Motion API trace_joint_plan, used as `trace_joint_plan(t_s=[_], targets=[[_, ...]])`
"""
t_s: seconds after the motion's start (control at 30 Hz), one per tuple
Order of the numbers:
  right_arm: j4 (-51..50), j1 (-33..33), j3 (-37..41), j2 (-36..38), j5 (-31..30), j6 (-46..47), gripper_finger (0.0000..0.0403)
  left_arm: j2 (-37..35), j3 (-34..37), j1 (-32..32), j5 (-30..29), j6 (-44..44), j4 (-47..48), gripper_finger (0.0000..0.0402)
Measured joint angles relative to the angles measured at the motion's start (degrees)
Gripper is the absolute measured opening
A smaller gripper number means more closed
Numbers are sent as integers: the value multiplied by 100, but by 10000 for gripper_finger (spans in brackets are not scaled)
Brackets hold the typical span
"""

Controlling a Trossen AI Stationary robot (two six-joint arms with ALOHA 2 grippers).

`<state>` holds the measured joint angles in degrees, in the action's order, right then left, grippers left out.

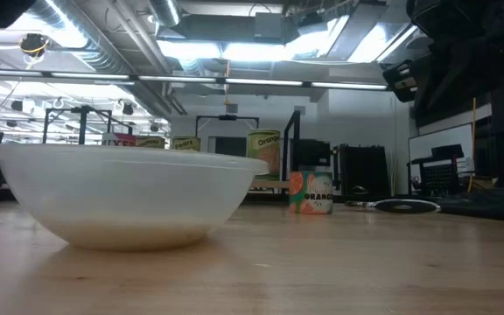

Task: Pick and place cans onto a shelf
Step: Put the canned diced tomatoes on the shelf

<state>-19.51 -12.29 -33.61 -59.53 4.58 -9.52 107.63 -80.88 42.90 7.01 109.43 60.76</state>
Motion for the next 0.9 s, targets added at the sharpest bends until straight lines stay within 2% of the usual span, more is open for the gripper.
trace_joint_plan(t_s=[0.47,0.6,0.77,0.9], targets=[[-2,-1,-2,0,0,22,72,-14,376,-26,-190,-33,-58,95],[-2,0,-2,0,0,22,72,-17,389,-42,-212,-177,-49,72],[-2,0,-1,0,0,22,72,-17,391,-168,-245,-695,-7,16],[-2,0,0,0,0,24,72,-17,391,-356,-251,-1293,68,8]])
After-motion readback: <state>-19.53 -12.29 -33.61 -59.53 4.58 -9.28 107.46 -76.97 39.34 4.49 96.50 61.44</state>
